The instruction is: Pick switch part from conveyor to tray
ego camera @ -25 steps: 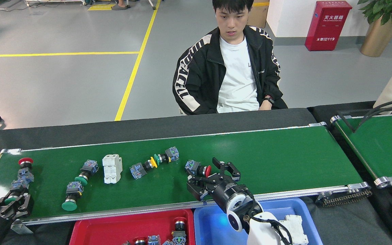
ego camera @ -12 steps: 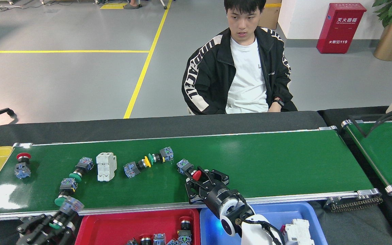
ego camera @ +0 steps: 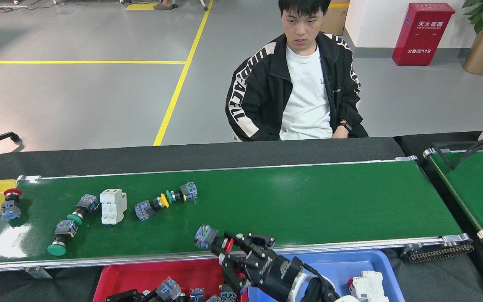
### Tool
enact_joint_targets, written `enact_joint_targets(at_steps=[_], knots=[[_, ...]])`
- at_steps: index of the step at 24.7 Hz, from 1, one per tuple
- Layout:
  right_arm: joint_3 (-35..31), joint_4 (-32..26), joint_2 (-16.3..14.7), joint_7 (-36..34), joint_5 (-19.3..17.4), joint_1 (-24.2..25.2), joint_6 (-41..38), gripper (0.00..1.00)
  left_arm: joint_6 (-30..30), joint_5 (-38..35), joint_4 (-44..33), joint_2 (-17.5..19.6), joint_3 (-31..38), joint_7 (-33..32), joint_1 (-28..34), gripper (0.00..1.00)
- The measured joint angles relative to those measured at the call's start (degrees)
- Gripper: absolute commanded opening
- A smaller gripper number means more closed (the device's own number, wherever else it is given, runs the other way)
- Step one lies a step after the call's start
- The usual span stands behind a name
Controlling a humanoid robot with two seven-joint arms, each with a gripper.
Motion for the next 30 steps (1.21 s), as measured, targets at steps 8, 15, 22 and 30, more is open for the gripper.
enact_joint_targets(at_steps=[8, 15, 22, 30], knots=[[-3.1, -0.1, 0.1, 0.1, -0.2, 0.8, -3.7, 1.0, 0.0, 2.8, 1.7, -6.5, 19.7, 0.5, -0.3, 1.0], [-12.2, -0.3, 5.3, 0.1, 1.1, -3.3, 7.8, 1.0, 11.9, 2.8, 3.9, -7.5, 25.7, -1.8, -1.8, 1.0], [-13.8, -0.6, -3.3, -1.5, 1.7, -4.5, 34.5, 1.0, 17.9, -2.9, 12.6, -7.5, 25.4, -2.2, -12.4, 1.0], [-20.5, -4.8, -8.8, -14.4, 1.6, 9.3, 40.3, 1.0, 21.3, -7.2, 31.8, -2.4, 23.5, -1.9, -28.6, 1.0]])
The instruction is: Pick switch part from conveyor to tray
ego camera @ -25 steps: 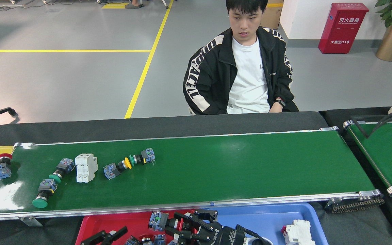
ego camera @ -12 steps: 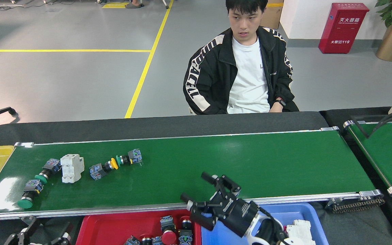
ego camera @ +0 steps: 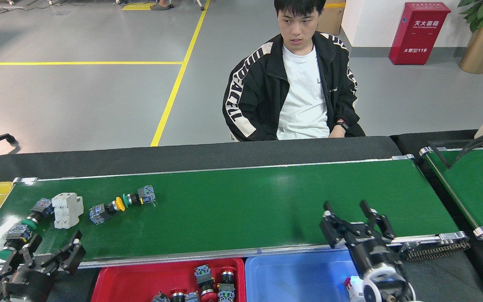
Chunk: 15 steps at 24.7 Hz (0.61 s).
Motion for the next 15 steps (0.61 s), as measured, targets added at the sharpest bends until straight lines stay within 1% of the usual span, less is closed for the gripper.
enact_joint_targets(at_steps=[3, 4, 5, 6, 8, 9, 10, 11, 12, 15], knots=[[-2.7, -5.2, 0.0, -2.8, -0.1, 6.5, 0.2, 1.0, 2.7, -0.1, 6.8, 3.4, -2.7, 2.2, -3.2, 1.0], [-2.8, -6.5, 0.0, -3.4, -0.1, 8.2, 0.2, 1.0, 3.7, -0.1, 8.9, 4.3, -3.8, 3.2, -4.0, 0.99], [-2.8, -7.3, 0.0, -3.6, -0.1, 9.6, 0.3, 1.0, 4.9, -0.1, 11.1, 5.3, -5.2, 4.1, -4.9, 0.95], [-2.8, -7.6, 0.0, -3.7, -0.1, 10.5, 0.3, 1.0, 5.8, -0.1, 12.8, 6.0, -6.2, 4.8, -5.6, 0.87], [-2.9, -7.9, 0.0, -3.8, 0.0, 10.8, 0.1, 1.0, 6.6, 0.0, 15.8, 7.5, -7.7, 5.5, -7.0, 0.56], [-2.9, -8.1, 0.0, -3.8, 0.1, 10.8, 0.1, 1.0, 6.8, 0.1, 16.6, 8.3, -8.0, 5.6, -7.3, 0.32], [-2.9, -8.2, 0.1, -3.9, 0.4, 10.8, 0.0, 1.0, 6.9, 0.1, 17.1, 9.3, -8.5, 5.8, -7.3, 0.17], [-2.9, -8.5, 0.2, -4.1, 0.8, 10.8, 0.0, 1.0, 6.1, 0.2, 17.4, 10.0, -8.9, 5.8, -7.3, 0.08], [-2.9, -8.8, 0.4, -4.2, 1.4, 10.8, -0.1, 1.0, 5.3, 0.2, 17.5, 10.4, -9.0, 5.9, -7.3, 0.05], [-2.9, -9.0, 0.8, -3.6, 2.4, 10.8, -0.1, 1.0, 3.1, 1.1, 17.5, 10.7, -9.0, 6.0, -7.4, 0.04]])
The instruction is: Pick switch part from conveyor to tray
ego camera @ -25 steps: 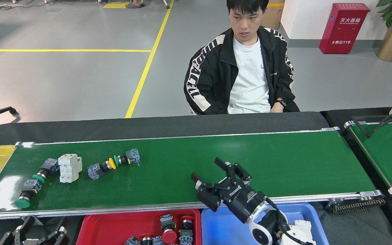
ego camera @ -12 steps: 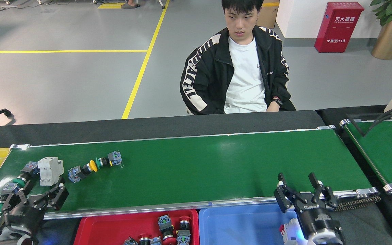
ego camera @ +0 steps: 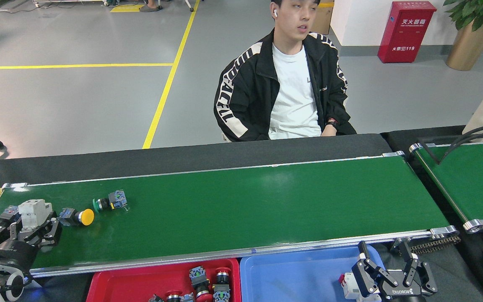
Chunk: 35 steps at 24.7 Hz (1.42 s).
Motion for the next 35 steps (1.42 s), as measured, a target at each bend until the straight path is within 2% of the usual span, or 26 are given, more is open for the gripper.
enact_joint_targets(at_steps=[5, 8, 11, 14, 18, 20, 22, 32, 35], knots=[[0.0, 0.0, 0.1, 0.1, 0.1, 0.0, -0.1, 1.0, -5.5, 7.0, -1.2, 0.1, 0.3, -2.3, 0.8, 0.05], [0.0, 0.0, 0.1, 0.2, 0.1, 0.0, -0.1, 1.0, -10.6, 13.4, -5.9, 1.3, 1.2, -4.2, 5.1, 0.05], [0.1, 0.0, 0.1, 0.4, 0.1, 0.0, 0.0, 1.0, -14.8, 17.4, -16.4, 1.1, 1.4, -5.2, 13.6, 0.06], [0.2, 0.1, 0.1, 0.4, 0.1, 0.0, 0.2, 1.0, -18.5, 19.2, -29.3, -0.6, 1.1, -5.5, 22.4, 0.06], [0.3, 0.1, 0.1, 0.2, 0.1, 0.0, 0.0, 1.0, -22.9, 19.1, -44.1, -7.0, 0.0, -6.5, 30.9, 0.06], [0.3, 0.1, 0.1, 0.2, 0.1, 0.0, -0.1, 1.0, -23.7, 18.1, -49.5, -9.2, -3.6, -7.4, 33.6, 0.06], [0.3, 0.1, 0.1, 0.2, 0.1, 0.0, -0.1, 1.0, -24.1, 16.8, -51.1, -10.9, -8.8, -8.4, 33.8, 0.06], [0.3, 0.0, 0.1, 0.1, 0.1, 0.0, -0.2, 1.0, -24.3, 6.2, -51.4, -12.0, -40.7, -10.3, 25.3, 0.07], [0.3, 0.0, 0.1, 0.1, 0.1, 0.0, -0.2, 1.0, -24.4, 0.9, -51.4, -15.0, -46.4, -10.4, 25.1, 0.12]])
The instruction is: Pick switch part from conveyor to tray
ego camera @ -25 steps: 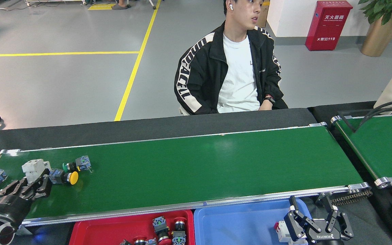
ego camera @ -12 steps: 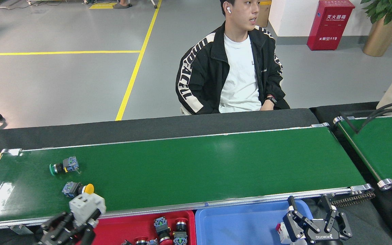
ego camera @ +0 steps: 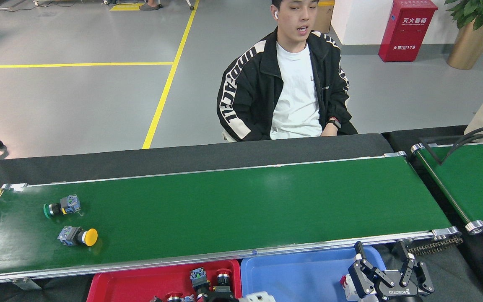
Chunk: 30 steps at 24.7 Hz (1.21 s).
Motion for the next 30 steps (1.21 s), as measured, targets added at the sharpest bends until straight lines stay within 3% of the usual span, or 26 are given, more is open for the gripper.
enact_joint_targets(at_steps=[1, 3, 4, 12, 18, 23, 25, 30], knots=[[0.0, 0.0, 0.0, 0.0, 0.0, 0.0, 0.0, 1.0, 0.0, -1.3, 0.0, -0.7, -0.8, 0.0, 0.0, 0.21], [0.0, 0.0, 0.0, 0.0, 0.0, 0.0, 0.0, 1.0, 0.0, -2.7, 0.1, -1.2, -1.6, -0.1, 0.0, 0.61], [0.0, 0.0, 0.0, 0.0, 0.0, 0.0, 0.0, 1.0, 0.0, -3.0, 0.1, -1.2, -1.7, -0.2, 0.1, 1.0], [0.0, 0.0, 0.0, -0.1, 0.0, 0.0, 0.0, 1.0, 0.0, -2.5, 0.2, -1.3, 1.0, 0.2, 0.7, 1.0], [0.1, 0.0, 0.0, -0.1, 0.0, 0.0, 0.0, 1.0, 0.0, 7.8, 0.5, -2.5, 30.8, 0.6, 0.8, 1.0], [0.7, 0.0, 0.0, -0.1, 0.0, 0.0, -0.1, 1.0, 0.0, 8.6, 2.1, -2.7, 55.0, 0.7, 4.4, 0.99], [0.7, 0.0, 0.0, -0.1, 0.0, 0.0, -0.1, 1.0, 0.0, 8.1, 2.5, -2.8, 60.6, 0.5, 6.5, 0.98], [0.8, 0.0, 0.0, -0.1, 0.1, 0.1, -0.1, 1.0, 13.3, 5.6, 4.1, -2.9, 63.8, 0.5, 10.7, 0.99]])
